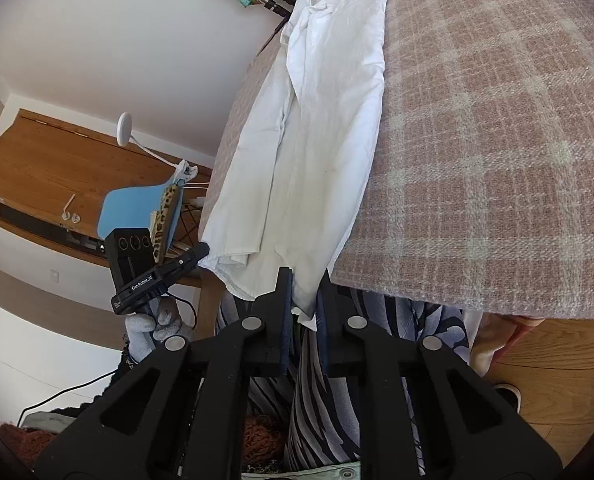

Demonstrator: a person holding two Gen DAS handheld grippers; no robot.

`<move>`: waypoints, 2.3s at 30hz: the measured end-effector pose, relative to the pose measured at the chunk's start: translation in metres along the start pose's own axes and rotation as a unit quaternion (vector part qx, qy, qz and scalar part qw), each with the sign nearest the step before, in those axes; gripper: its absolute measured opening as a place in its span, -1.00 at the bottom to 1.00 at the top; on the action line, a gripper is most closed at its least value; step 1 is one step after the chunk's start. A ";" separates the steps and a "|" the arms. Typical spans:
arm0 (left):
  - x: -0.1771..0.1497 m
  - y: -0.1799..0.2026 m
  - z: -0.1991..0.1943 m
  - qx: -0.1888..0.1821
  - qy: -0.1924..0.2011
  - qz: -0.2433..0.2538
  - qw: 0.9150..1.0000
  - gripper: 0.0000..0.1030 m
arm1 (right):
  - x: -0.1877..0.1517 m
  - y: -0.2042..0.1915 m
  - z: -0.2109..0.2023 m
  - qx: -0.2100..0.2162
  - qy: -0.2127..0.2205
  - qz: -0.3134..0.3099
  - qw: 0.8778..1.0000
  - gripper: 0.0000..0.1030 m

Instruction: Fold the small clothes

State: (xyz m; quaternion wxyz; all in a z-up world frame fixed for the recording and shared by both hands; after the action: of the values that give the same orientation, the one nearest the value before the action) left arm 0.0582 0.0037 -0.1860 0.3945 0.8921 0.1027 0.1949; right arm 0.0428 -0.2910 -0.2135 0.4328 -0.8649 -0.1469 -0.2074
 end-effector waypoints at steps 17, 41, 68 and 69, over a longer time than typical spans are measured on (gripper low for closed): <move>0.117 0.053 0.007 -0.015 0.036 0.030 0.999 -0.91 | 0.106 -0.014 -0.022 -0.005 0.100 -0.007 0.995 -0.79; 0.245 0.008 0.071 0.022 0.060 -0.041 0.997 -0.75 | 0.206 0.103 0.036 -0.074 0.060 0.120 0.988 -0.45; 0.161 0.020 0.083 -0.078 0.015 0.010 0.997 -0.68 | 0.132 0.050 0.030 -0.145 0.011 -0.051 0.988 -0.59; 0.160 0.022 0.080 -0.089 0.020 0.023 0.996 -0.68 | 0.132 0.050 0.029 -0.146 0.013 -0.052 0.988 -0.61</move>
State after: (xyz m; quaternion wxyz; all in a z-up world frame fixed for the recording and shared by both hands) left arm 0.2380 -0.0101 -0.1758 0.4654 0.8517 0.0718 0.2300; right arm 0.1855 -0.2869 -0.1991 0.2925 -0.9071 -0.1543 -0.2604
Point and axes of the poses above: each gripper's, at about its wrist camera, not at the fingertips, and z roughly the way its jaws point, y to its right, x to its top, the point moved 3 cm from there along z, roughly the way its jaws point, and after that the axes turned 15 degrees about -z, right-handed, at the moved point
